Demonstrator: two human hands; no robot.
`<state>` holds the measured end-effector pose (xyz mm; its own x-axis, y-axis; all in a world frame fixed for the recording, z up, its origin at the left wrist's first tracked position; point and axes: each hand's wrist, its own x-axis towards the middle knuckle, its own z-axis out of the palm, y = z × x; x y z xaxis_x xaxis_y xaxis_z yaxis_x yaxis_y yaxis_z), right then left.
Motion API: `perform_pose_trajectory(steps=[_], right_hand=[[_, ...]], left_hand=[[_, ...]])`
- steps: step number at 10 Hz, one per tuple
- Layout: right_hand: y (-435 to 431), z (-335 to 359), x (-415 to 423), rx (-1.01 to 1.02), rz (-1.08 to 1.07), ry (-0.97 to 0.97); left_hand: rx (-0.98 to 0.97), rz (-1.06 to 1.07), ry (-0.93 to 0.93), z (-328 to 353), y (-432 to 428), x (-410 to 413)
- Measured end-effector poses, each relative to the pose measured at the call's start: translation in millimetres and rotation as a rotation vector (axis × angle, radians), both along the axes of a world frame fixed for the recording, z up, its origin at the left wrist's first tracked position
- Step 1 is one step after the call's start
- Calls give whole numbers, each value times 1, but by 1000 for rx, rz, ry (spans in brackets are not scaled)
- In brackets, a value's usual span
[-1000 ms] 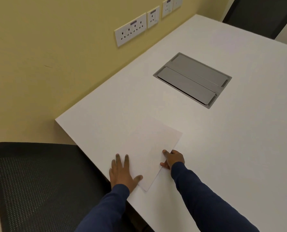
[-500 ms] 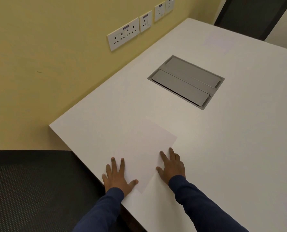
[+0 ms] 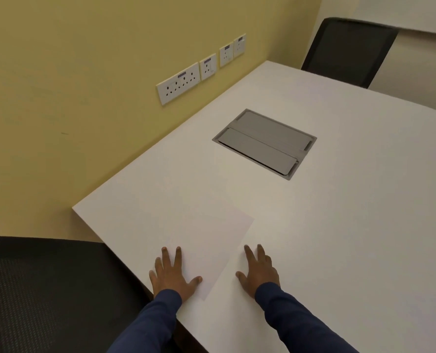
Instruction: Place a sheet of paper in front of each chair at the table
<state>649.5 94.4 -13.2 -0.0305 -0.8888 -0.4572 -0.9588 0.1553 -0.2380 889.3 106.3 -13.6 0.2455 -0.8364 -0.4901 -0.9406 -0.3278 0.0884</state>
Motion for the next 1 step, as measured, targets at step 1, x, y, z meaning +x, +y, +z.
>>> perform_pose_trajectory(steps=[1], right_hand=[[20,14,-10,-10,-21,18]], left_hand=[[-3,-70,2,13,6,-20]])
